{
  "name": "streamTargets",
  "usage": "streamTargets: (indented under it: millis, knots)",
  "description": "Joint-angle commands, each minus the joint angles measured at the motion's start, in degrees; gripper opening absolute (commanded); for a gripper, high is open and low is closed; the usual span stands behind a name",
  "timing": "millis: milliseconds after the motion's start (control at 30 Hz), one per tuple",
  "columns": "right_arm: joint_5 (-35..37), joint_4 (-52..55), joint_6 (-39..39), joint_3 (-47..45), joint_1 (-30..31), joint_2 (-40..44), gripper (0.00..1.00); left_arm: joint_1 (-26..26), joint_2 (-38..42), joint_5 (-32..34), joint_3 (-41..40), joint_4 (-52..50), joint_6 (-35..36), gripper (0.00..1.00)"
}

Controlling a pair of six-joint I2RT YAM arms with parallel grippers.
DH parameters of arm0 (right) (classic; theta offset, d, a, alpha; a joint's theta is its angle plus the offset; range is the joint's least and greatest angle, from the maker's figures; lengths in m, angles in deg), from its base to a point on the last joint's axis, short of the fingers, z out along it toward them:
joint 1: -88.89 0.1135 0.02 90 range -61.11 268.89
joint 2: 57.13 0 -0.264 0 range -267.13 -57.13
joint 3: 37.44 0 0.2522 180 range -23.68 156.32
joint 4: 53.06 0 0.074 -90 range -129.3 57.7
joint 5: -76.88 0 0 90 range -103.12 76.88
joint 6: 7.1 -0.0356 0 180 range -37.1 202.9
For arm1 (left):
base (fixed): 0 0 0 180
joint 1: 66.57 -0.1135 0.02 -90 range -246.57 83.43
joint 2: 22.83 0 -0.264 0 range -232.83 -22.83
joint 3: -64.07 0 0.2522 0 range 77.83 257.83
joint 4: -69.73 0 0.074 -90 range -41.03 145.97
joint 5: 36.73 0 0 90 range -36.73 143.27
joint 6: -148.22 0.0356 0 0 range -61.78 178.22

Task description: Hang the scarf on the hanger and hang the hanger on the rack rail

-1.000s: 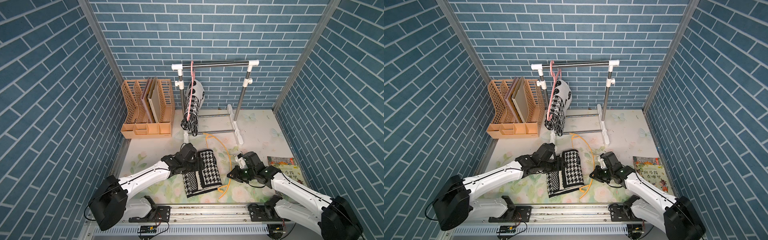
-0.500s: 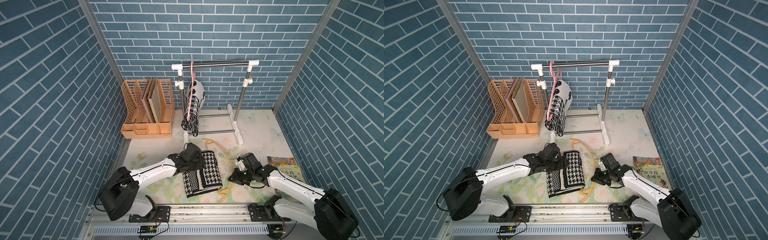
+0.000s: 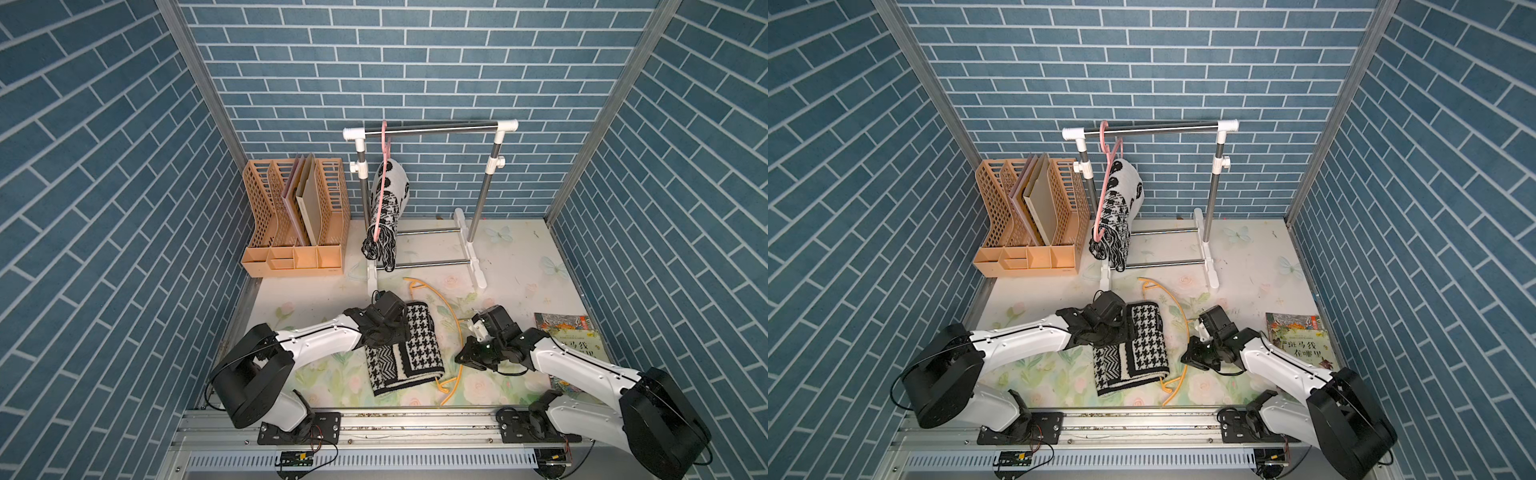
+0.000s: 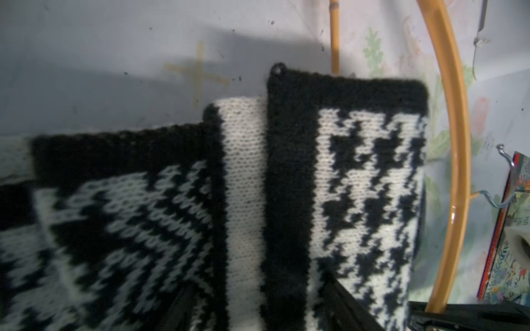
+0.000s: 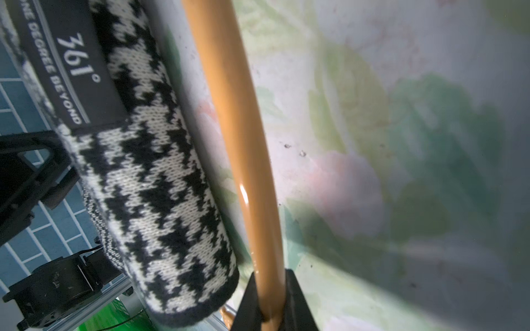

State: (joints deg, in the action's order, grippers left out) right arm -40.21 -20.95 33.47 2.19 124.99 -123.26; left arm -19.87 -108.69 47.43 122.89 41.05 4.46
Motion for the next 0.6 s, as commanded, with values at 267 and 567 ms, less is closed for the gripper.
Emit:
streamTargets:
  millis: [267,567]
  knots:
    - [-1.71,-0.90,3.71,0.68,-0.06,-0.88,0.00,0.32,-0.66,-6.57,-0.94,7.45,-0.09,0.60]
    - [-2.08,-0.95,4.25,1.01,-0.02,-1.45,0.00,0.39,-1.42,-6.79,-1.68,7.18,0.14,0.37]
